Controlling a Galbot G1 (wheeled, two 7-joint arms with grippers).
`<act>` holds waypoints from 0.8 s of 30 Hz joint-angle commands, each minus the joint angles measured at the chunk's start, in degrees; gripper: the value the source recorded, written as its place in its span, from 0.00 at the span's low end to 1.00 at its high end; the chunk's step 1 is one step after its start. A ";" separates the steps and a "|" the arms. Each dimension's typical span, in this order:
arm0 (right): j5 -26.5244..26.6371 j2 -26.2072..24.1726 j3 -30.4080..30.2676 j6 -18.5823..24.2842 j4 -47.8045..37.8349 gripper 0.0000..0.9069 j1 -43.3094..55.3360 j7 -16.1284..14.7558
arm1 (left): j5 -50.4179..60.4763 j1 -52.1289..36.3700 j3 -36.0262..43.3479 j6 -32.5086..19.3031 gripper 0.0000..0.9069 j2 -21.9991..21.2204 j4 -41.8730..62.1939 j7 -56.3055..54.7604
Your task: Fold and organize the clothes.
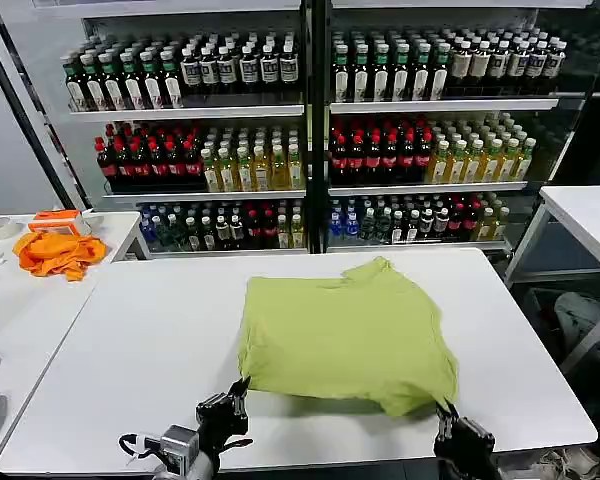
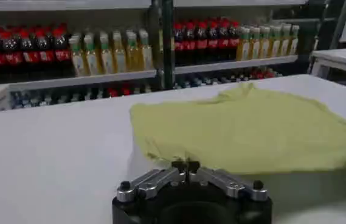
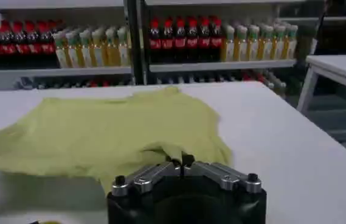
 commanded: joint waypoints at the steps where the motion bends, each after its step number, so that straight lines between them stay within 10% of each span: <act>1: 3.93 -5.79 0.50 -1.16 -6.26 0.00 11.29 0.05 | -1.39 -8.73 1.46 -0.46 0.02 1.63 6.62 0.18; 24: -0.14 -8.29 -9.37 -1.07 -22.06 0.00 28.84 -1.58 | -0.92 -20.85 6.10 -0.68 0.02 0.02 20.59 -0.85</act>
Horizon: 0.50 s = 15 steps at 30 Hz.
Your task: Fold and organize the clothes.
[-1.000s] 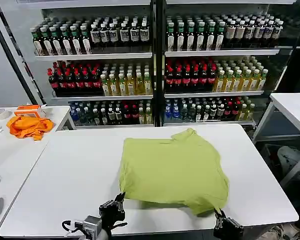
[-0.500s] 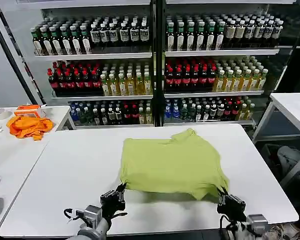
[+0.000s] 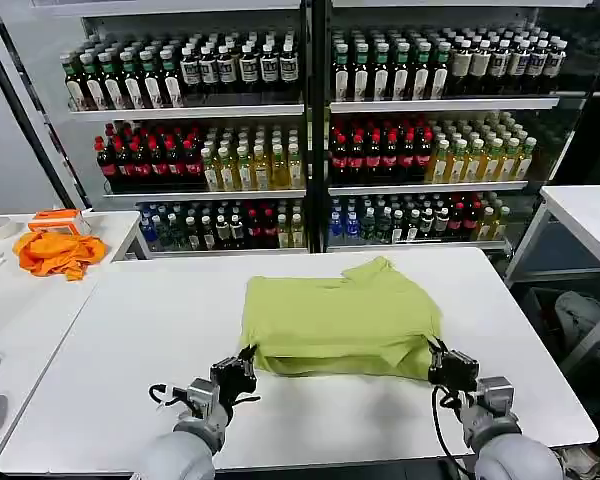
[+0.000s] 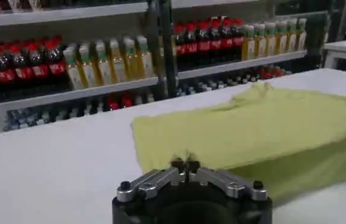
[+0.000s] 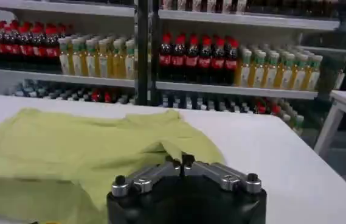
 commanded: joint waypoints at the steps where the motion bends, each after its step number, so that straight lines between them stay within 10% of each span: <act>1: -2.07 -0.79 -3.07 0.14 -5.70 0.00 5.94 -0.31 | 0.14 -4.41 1.06 0.00 0.02 -0.31 6.04 -0.17; 2: -2.28 -0.69 -3.36 -0.02 -5.91 0.00 5.99 -0.32 | 0.16 -4.41 1.14 0.03 0.04 -0.42 6.13 -0.12; 3: -2.48 -0.33 -3.49 -0.49 -6.04 0.17 5.96 -0.36 | 0.16 -4.36 1.22 0.10 0.38 -0.50 6.15 0.00; 5: -3.05 0.12 -3.63 -1.20 -6.14 1.00 5.67 -1.00 | 0.37 -4.26 1.39 0.05 1.00 -0.61 6.01 0.35; 15: -3.58 2.28 0.97 0.35 -1.76 1.00 -1.09 -1.68 | 1.04 -1.47 0.57 -1.57 1.00 -1.47 3.92 -0.41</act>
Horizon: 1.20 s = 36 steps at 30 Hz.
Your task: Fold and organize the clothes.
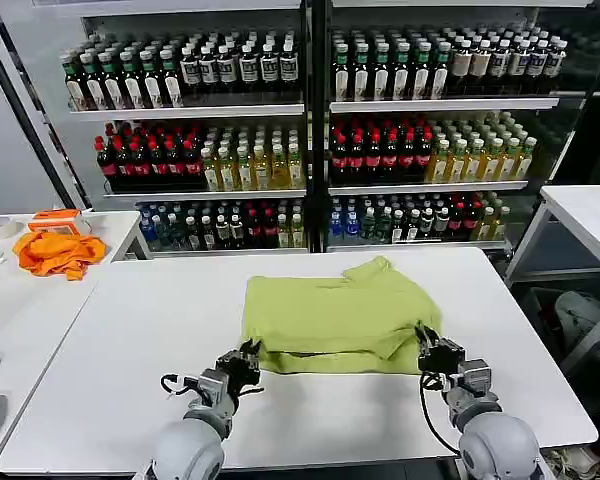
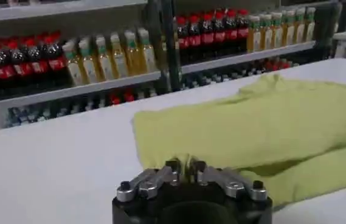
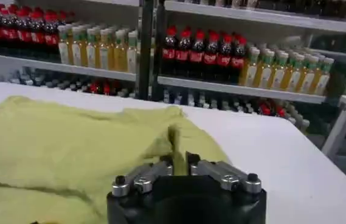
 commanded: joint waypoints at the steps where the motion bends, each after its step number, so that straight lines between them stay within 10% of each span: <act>1: -0.78 0.68 2.71 0.56 2.00 1.00 -3.89 -0.36 | 0.61 1.29 -0.42 -0.81 1.00 -0.10 -0.06 -0.17; 17: 5.65 1.09 8.50 -2.40 -2.08 1.00 -8.40 1.66 | 0.45 0.70 -0.81 -2.09 0.98 -1.20 4.76 -1.09; 19: 5.88 1.16 7.96 -2.25 -2.61 0.67 -8.08 1.59 | 0.46 0.22 -0.69 -2.35 0.41 -1.26 5.38 -1.16; 20: 6.21 1.22 7.57 -2.01 -2.86 0.19 -7.78 1.62 | 0.46 0.11 -0.63 -2.51 0.19 -1.26 5.59 -1.20; 21: 6.36 1.26 7.28 -1.84 -3.10 0.00 -7.55 1.67 | 0.47 0.02 -0.54 -2.67 0.06 -1.19 5.89 -1.20; 36: 6.42 1.36 6.15 -1.16 -4.12 0.00 -6.86 1.48 | 0.06 -0.02 -0.65 -1.98 0.02 -0.58 7.97 0.86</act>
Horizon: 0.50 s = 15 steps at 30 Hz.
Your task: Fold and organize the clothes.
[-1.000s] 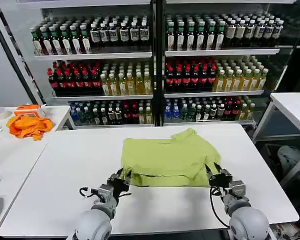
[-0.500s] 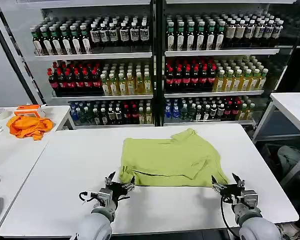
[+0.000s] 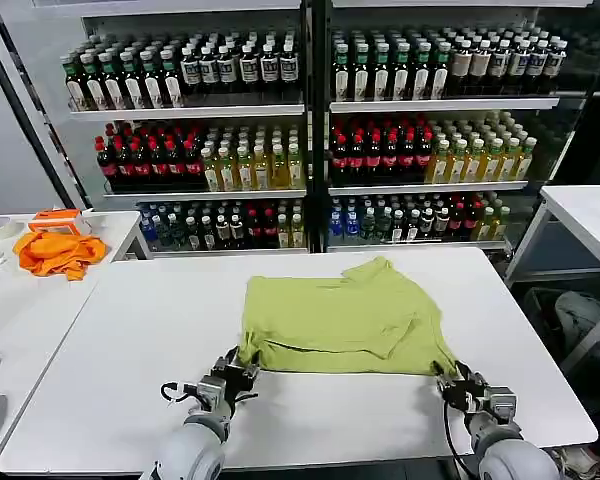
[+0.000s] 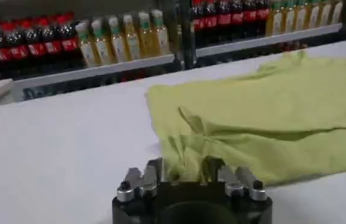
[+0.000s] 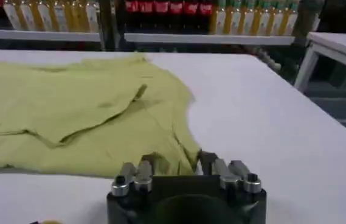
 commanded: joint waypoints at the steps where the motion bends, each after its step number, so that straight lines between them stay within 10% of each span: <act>1: 0.56 0.02 0.10 -0.03 -0.71 0.00 -0.20 0.07 | -0.47 -0.25 -0.18 0.79 0.02 0.10 1.21 0.82; 15: 0.31 -0.47 1.72 -0.47 8.52 0.00 -8.85 0.18 | 0.80 12.84 -1.96 1.05 0.02 1.64 -14.52 0.74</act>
